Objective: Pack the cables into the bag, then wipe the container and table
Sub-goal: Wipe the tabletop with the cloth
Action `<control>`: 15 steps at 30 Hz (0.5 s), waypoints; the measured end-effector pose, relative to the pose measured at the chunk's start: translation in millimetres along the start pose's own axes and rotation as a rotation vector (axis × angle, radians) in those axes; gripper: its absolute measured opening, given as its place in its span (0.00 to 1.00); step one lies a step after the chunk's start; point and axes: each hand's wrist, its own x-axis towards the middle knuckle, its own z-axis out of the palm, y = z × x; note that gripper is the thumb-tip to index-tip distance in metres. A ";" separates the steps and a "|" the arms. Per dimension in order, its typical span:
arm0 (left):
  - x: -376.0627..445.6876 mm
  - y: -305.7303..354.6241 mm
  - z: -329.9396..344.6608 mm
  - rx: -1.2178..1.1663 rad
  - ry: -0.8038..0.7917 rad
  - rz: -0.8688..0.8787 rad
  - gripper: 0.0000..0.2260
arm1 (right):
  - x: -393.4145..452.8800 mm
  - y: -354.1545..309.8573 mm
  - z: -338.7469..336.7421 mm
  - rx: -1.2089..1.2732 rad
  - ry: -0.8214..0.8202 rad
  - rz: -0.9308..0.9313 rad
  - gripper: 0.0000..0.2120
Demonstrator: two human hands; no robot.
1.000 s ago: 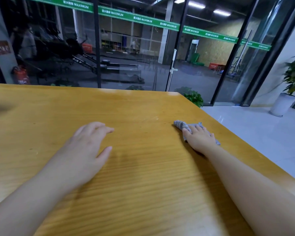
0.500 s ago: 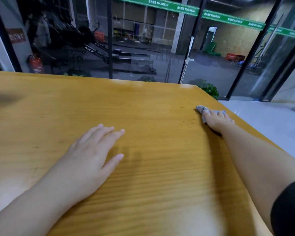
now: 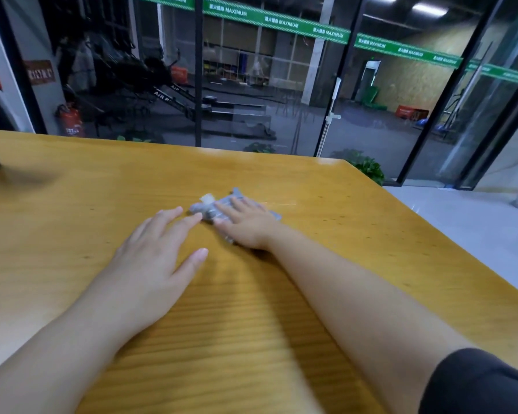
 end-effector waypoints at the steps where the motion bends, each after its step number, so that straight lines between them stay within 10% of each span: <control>1: -0.3 -1.9 -0.7 -0.015 0.028 0.006 0.28 | -8.8 -15.6 1.1 -0.002 -0.015 -0.056 0.26; 9: -2.4 -7.5 -2.6 -0.102 0.108 0.035 0.26 | -84.9 -43.8 2.0 0.188 -0.112 -0.347 0.23; 15: -3.0 -7.5 -1.6 -0.113 0.111 0.023 0.26 | -126.1 -12.8 -17.2 0.722 -0.057 -0.156 0.12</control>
